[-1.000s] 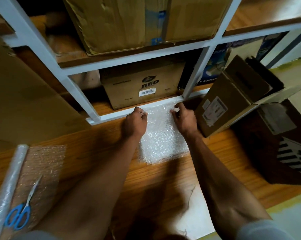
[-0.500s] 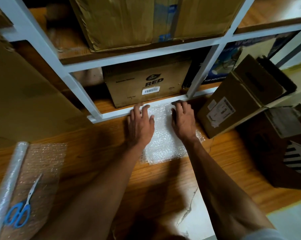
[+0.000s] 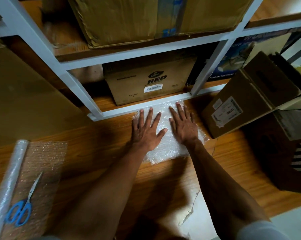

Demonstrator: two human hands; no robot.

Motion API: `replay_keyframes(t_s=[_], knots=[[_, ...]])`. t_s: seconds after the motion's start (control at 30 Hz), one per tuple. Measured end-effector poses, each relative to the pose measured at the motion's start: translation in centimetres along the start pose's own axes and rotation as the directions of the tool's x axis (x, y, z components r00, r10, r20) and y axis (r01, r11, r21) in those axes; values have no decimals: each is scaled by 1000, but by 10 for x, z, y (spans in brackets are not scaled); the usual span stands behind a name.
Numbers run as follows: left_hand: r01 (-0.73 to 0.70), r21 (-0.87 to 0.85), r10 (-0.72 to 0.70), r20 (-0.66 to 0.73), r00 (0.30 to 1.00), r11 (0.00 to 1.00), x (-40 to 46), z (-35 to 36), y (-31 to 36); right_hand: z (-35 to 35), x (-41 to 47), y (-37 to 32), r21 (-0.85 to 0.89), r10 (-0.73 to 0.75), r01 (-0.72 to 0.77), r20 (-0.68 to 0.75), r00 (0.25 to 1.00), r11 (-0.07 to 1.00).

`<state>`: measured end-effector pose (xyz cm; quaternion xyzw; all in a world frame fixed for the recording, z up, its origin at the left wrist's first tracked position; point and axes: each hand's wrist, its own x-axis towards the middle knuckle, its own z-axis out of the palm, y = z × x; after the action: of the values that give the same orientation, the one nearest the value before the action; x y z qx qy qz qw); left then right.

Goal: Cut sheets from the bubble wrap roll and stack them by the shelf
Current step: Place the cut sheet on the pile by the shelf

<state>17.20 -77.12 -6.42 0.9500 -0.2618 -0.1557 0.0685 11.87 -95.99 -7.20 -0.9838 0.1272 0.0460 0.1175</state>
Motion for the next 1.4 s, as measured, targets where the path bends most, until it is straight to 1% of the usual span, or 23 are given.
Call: replay_keyframes(t_s=[0.1,0.23,0.33,0.4,0.47,0.53,0.6,0.67,0.77,0.9,1.03,1.13,1.23,1.3,1.4], knots=[[1,2,-1,-4,1000,1000,0,0,-1,-1,1,0,-3,-4,4,-2,1000,1000],[2,-35,-1,30,1000,999,-1,-5,1,-4,0,-2,16,-13,13,-17,1000,1000],[-16,-55,15,-27,1000,998,-14,-11,0,-14,-5,-8,51,20,-16,-89,996,999],[-67,-58,63,-76,995,996,-30,-12,0,-21,-14,-14,83,29,-19,-121,992,996],[-108,-46,105,-69,992,993,-44,-11,1,-24,-27,-20,65,0,6,-98,995,998],[-103,-3,103,-16,995,995,-55,-8,2,-21,-40,-21,1,-22,22,-18,1000,1000],[-87,25,86,31,996,996,-61,-9,3,-21,-49,-19,-55,-1,3,42,999,998],[-71,-1,71,22,997,997,-67,-13,3,-29,-55,-19,-52,51,-49,31,998,997],[-59,-54,57,-43,997,997,-83,-28,2,-47,-67,-32,-1,82,-82,-46,996,997],[-43,-105,28,-138,990,994,-113,-41,-8,-48,-94,-68,81,16,0,-201,979,997],[-24,-176,-12,-200,980,984,-152,-45,-41,-36,-129,-117,95,-64,98,-312,948,991],[9,-228,-53,-191,980,974,-184,-45,-77,-23,-156,-162,123,-61,104,-315,947,987],[33,-230,-76,-179,981,973,-217,-38,-119,-2,-184,-206,130,-65,108,-296,953,986],[33,-224,-74,-178,981,974,-242,-32,-151,15,-204,-237,175,-69,124,-293,954,977],[40,-206,-77,-172,982,978,-281,-24,-197,40,-231,-284,269,-35,112,-276,960,957]])
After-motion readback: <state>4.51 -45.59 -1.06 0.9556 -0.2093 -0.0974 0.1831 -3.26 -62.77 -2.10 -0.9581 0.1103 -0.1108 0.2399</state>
